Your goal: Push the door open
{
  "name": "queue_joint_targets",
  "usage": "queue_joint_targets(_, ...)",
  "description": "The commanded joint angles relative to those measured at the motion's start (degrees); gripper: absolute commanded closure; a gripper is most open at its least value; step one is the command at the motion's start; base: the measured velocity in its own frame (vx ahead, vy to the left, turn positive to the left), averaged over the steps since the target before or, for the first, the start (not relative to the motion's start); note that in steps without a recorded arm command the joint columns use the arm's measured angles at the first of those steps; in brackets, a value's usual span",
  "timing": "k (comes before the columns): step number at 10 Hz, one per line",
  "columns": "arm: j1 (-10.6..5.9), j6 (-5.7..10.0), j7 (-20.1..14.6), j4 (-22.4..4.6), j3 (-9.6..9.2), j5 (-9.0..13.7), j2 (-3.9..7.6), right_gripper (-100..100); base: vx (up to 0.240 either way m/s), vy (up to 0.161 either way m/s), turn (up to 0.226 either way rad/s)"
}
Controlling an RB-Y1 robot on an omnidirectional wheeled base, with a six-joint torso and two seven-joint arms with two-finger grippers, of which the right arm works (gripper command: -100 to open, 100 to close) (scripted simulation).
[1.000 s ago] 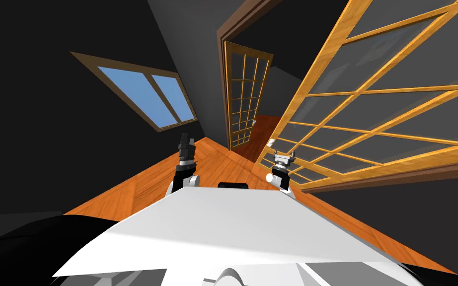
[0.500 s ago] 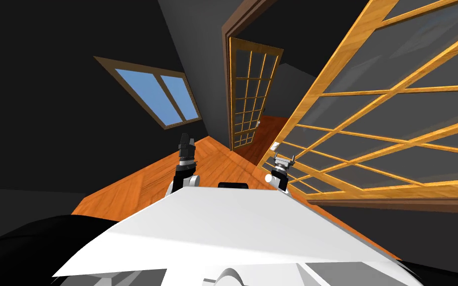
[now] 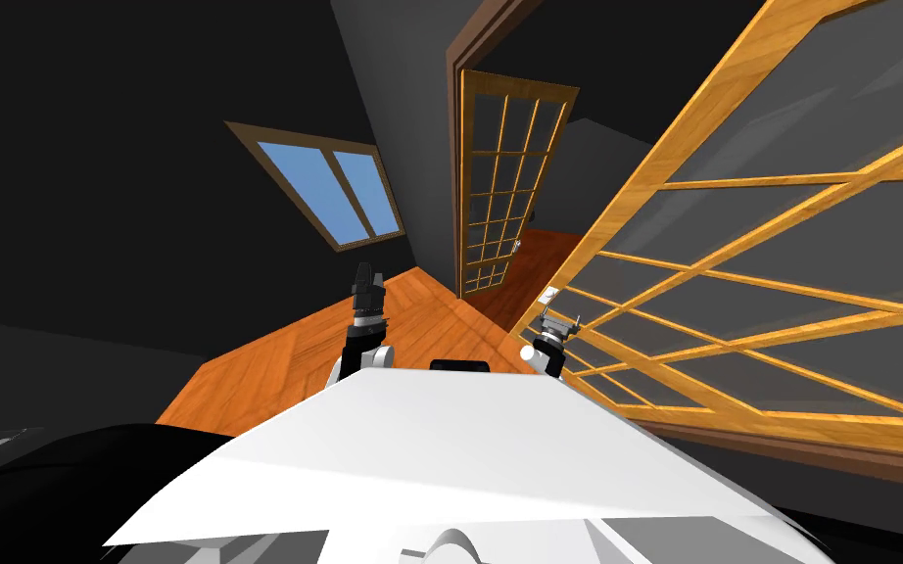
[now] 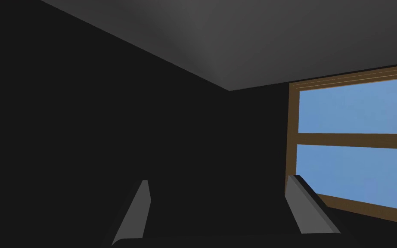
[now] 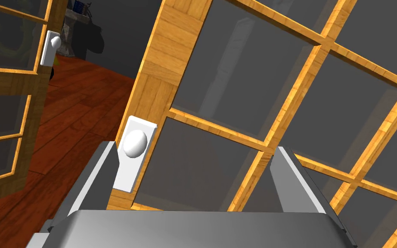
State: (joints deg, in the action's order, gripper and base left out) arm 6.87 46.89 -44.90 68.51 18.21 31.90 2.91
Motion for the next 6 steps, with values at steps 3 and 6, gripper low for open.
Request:
queue_joint_targets(3, -1.73, 2.03, -3.3, -5.3, 1.1, 2.5, -0.72, -100, 0.053, -0.091, 0.14)
queue_joint_targets(6, -2.87, 3.39, -5.7, -9.1, 1.94, 4.4, -1.46, -100, 0.042, -0.096, 0.128)
